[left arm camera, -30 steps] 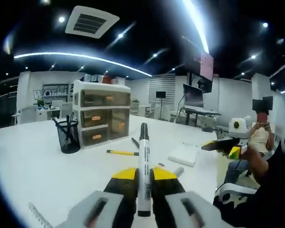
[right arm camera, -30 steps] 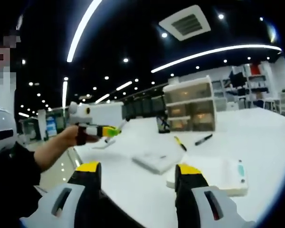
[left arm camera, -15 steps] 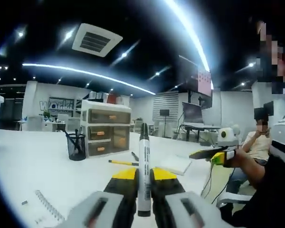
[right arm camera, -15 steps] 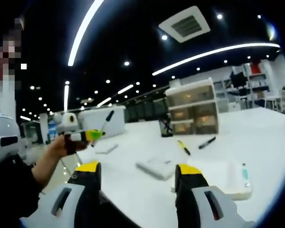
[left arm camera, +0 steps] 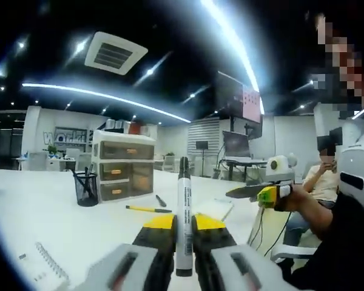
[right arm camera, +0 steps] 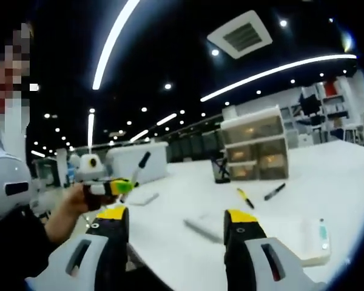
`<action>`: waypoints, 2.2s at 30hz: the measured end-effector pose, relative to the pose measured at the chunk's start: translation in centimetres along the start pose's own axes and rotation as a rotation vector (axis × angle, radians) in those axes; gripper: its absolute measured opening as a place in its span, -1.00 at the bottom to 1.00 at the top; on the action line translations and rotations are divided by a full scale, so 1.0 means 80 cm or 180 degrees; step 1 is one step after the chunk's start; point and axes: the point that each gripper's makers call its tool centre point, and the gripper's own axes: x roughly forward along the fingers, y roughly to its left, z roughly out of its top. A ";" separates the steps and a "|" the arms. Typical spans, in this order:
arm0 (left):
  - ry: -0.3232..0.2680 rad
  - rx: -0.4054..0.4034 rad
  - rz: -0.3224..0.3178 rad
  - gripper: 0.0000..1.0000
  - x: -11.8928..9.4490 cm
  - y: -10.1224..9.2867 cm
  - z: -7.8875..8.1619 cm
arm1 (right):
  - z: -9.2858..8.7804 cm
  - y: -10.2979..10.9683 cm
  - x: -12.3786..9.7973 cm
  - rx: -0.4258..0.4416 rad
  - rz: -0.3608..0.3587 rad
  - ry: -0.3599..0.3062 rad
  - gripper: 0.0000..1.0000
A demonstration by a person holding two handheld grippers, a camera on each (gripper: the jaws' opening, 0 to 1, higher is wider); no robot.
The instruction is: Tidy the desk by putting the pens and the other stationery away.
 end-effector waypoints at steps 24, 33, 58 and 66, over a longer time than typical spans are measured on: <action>-0.0040 -0.0029 -0.0534 -0.79 0.050 -0.071 -0.011 | 0.024 0.048 0.067 0.0159 0.0581 -0.0070 -0.07; -0.0121 -0.0070 -0.0622 -0.79 0.049 -0.076 -0.010 | 0.023 0.058 0.073 0.0223 0.0692 -0.0067 -0.33; -0.0095 -0.0031 -0.0657 -0.79 0.048 -0.081 -0.022 | 0.021 0.068 0.077 0.0274 0.0741 -0.0059 -0.79; -0.0045 -0.0010 -0.0680 -0.79 0.055 -0.084 -0.025 | 0.025 0.075 0.078 0.0158 0.0763 -0.0069 -0.83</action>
